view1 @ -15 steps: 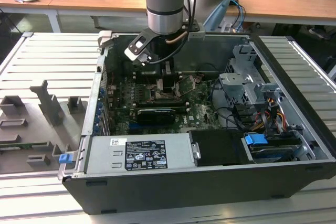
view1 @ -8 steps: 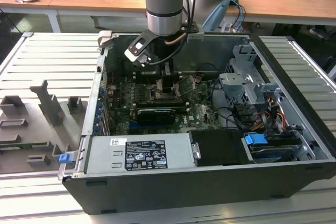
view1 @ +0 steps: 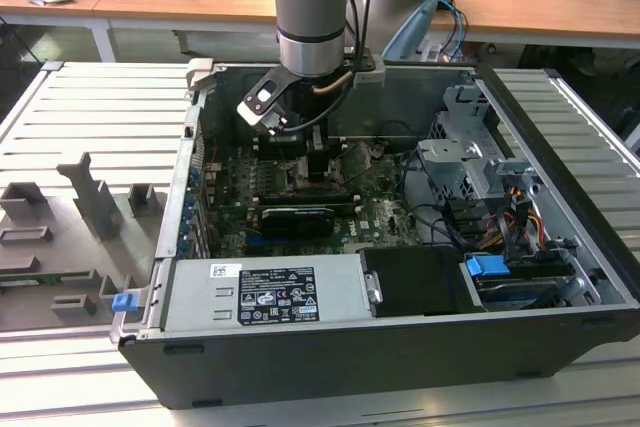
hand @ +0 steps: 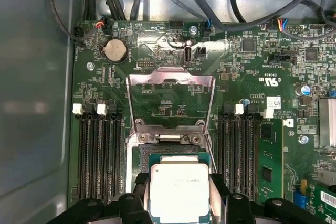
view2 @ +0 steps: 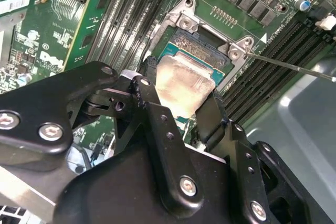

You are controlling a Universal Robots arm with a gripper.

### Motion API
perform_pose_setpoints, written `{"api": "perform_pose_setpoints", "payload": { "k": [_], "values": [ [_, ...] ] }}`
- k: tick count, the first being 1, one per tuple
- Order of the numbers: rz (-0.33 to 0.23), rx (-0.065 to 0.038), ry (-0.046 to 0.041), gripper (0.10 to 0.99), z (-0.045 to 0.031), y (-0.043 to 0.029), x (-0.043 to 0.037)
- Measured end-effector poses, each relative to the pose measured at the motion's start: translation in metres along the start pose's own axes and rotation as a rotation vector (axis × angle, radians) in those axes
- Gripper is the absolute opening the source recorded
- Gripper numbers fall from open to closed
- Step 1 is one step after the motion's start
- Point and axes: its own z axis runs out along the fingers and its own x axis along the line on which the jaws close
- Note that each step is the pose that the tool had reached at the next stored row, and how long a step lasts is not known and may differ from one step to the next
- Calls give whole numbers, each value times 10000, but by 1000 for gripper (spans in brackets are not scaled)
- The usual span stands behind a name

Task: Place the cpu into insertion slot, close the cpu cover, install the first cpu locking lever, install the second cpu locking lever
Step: 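Place the cpu into insertion slot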

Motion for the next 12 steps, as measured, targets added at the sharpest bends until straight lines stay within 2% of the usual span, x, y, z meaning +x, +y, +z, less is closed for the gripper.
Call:
{"api": "perform_pose_setpoints", "payload": {
  "k": [1, 5, 7, 12],
  "values": [
    [3, 19, 1, 541, 23, -3, 3],
    [1, 24, 1, 541, 39, -3, 20],
    [53, 29, -3, 541, 64, -5, 57],
    [169, 33, -13, 541, 124, -10, 61]
  ]
}}
